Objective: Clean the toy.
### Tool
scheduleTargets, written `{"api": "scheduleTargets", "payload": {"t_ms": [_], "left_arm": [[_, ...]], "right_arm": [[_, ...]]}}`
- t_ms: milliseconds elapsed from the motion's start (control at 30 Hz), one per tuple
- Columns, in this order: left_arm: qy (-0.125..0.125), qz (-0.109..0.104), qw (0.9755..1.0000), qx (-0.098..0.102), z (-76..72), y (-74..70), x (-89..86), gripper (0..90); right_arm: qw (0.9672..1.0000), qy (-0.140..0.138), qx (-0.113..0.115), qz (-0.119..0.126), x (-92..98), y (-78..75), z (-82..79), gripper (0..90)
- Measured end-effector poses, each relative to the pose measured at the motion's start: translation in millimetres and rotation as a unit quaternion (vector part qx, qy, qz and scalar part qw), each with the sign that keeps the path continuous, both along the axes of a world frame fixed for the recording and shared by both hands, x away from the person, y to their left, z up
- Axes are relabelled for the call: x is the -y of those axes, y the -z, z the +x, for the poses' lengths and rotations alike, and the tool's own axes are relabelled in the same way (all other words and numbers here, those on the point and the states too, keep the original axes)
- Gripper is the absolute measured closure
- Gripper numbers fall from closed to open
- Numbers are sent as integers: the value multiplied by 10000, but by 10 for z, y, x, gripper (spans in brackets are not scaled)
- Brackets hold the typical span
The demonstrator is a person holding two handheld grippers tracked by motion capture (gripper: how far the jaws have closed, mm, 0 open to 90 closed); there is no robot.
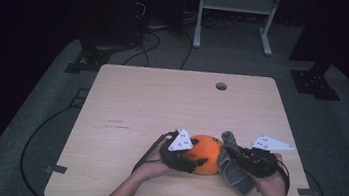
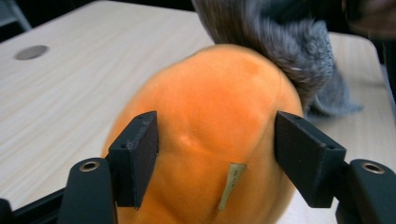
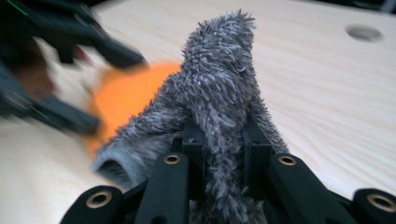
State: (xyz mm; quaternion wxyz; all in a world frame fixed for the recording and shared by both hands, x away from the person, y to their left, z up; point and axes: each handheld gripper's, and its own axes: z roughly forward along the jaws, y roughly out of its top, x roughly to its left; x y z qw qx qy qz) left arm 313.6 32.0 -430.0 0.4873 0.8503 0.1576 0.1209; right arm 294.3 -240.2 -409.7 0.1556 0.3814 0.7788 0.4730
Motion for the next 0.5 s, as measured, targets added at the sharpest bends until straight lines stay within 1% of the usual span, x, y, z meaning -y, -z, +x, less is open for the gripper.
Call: {"api": "scheduleTargets", "payload": {"t_ms": [33, 67, 100, 133, 167, 200, 233, 300, 367, 433, 500], "left_arm": [[85, 55, 9999, -51, -6, -5, 7, 323], [292, 153, 9993, -173, -11, -22, 6, 322], [484, 233, 9982, -269, -19, -47, -5, 314], [649, 243, 9972, -291, -27, -77, -25, 310], [753, 205, 9965, -295, -29, -112, -51, 306], [798, 118, 9964, -274, -25, -146, -70, 283], [790, 34, 9966, -214, -19, -175, -79, 263], [669, -132, 9977, -3, 4, -206, -57, 208], [668, -76, 9977, 43, 49, -222, -6, 176], [566, -16, 9984, -30, 134, -238, 77, 136], [560, 120, 9983, -89, 206, -246, 150, 125]], "right_arm": [[9999, -128, 50, 23, -16, -40, -31, 751], [9998, -201, 59, -35, -35, -45, -48, 750], [9993, -310, 20, -193, -72, -10, -70, 750], [9988, -386, -25, -296, -90, 41, -77, 750], [9983, -467, -79, -328, -89, 88, -78, 751], [9979, -545, -151, -308, -79, 115, -78, 751], [9975, -614, -179, -308, -63, 123, -78, 750], [9967, -732, -155, -302, -41, 134, -74, 750], [9961, -822, -162, -293, -47, 154, -75, 750], [9958, -847, -127, -310, -52, 159, -82, 750], [9956, -878, -117, -308, -43, 162, -88, 749]]}}
